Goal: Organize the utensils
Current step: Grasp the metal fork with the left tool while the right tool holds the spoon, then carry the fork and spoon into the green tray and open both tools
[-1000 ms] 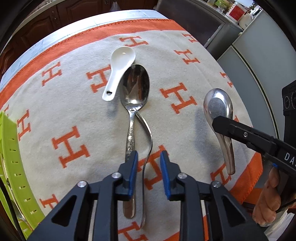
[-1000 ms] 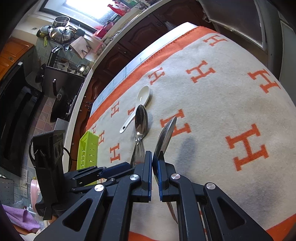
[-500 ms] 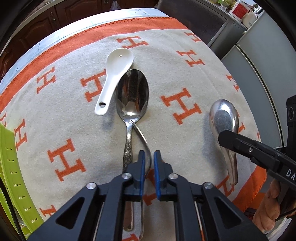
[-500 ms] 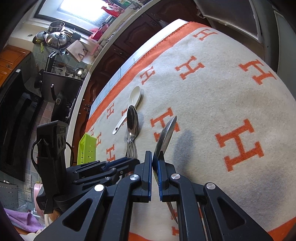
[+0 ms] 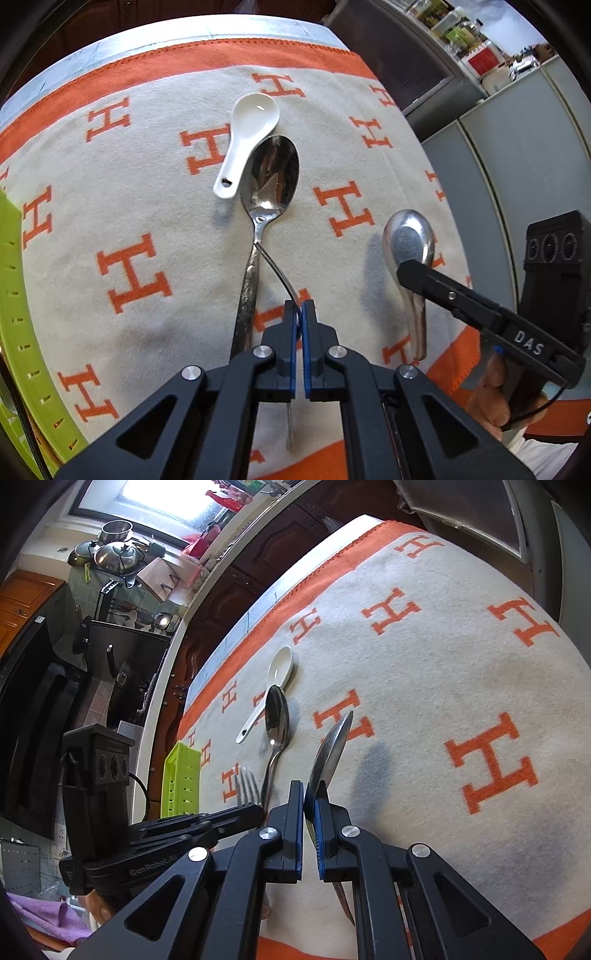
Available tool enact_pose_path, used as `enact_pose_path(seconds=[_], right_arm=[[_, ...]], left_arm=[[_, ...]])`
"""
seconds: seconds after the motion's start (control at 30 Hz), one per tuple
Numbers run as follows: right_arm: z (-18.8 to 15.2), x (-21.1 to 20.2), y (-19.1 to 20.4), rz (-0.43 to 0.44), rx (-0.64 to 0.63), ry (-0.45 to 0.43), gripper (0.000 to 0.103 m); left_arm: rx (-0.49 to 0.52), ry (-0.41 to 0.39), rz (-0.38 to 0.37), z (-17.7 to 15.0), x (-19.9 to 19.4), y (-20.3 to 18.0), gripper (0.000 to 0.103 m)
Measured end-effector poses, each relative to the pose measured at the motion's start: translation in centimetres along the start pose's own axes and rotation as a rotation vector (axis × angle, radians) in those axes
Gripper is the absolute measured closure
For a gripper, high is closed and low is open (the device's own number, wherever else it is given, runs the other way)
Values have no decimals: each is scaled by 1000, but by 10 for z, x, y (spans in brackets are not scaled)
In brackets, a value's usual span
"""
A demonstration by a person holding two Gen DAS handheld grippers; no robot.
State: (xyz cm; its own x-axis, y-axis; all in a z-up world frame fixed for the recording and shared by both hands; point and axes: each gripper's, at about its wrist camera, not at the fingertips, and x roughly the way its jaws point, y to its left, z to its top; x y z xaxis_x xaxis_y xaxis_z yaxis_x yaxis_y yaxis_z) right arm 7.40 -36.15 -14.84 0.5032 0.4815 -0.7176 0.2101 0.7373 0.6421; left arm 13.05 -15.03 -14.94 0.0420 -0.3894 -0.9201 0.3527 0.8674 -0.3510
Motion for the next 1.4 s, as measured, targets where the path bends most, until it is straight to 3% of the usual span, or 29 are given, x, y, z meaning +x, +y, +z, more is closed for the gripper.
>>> enact_pose_path(seconds=[0.23,0.5,0.63,0.8,1.03,1.23,1.4], right_arm=[[-4,-2,31,23,-56,19,97],[-21,12,93,60,-166,86,98],[-32,22,139,105,-240,137,98],[-46,41,205,178,-309,203,98],[-64,104,267,224,-281,319,97],[-73,155,279,210,-224,370,97],[-79,182,281,181,-199,373,97]], left_arm=[[-68,-88,-30,-21,-49,20,103],[-163,-223,-40,-62,-126,62,103],[-214,-293,3,-87,-176,87,103],[-275,-352,134,-106,-221,129,103],[-272,-273,295,-114,-197,186,103],[-257,-198,326,-108,-152,206,103],[-277,-226,328,-111,-144,214,96]])
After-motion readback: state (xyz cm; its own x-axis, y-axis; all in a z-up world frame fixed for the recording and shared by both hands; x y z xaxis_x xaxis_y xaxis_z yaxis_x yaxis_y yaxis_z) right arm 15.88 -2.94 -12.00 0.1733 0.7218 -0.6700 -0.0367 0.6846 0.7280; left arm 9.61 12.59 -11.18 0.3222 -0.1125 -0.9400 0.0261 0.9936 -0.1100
